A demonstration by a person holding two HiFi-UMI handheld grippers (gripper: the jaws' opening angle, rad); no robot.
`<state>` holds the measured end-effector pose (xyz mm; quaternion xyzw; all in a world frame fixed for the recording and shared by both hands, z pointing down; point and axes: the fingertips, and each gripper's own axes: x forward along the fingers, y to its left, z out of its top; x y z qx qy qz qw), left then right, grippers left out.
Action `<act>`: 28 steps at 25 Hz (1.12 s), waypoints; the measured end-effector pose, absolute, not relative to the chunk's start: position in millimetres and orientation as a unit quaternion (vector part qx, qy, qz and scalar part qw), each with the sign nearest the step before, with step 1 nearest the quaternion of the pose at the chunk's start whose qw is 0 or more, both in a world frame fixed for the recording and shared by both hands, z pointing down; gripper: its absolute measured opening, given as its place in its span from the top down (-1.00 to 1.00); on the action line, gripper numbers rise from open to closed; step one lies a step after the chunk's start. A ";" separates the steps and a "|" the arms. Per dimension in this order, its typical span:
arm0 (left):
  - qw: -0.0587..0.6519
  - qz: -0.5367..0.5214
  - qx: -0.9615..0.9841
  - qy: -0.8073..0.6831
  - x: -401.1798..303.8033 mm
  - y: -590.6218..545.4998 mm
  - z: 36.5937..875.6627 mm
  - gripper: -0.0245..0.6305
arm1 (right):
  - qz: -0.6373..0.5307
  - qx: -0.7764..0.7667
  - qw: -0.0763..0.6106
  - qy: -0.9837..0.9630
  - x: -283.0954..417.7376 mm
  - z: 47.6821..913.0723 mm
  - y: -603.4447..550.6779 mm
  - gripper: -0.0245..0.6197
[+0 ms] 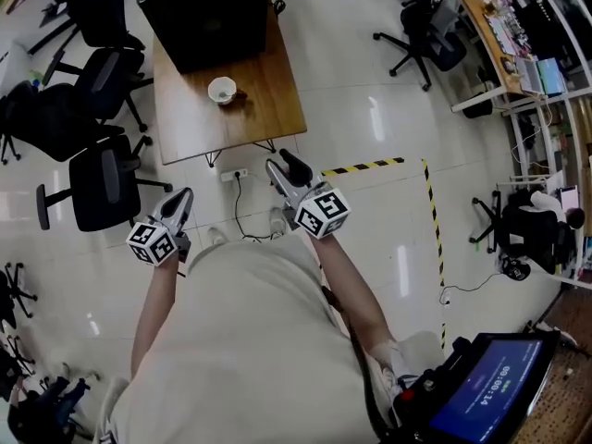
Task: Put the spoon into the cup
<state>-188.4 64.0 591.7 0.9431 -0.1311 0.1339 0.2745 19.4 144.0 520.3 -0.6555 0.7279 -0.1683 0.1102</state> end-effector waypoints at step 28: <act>0.275 0.142 0.944 -0.118 -184.7 26.5 614.1 0.93 | -0.167 -0.671 0.042 0.721 4.8 531.5 112.0 0.57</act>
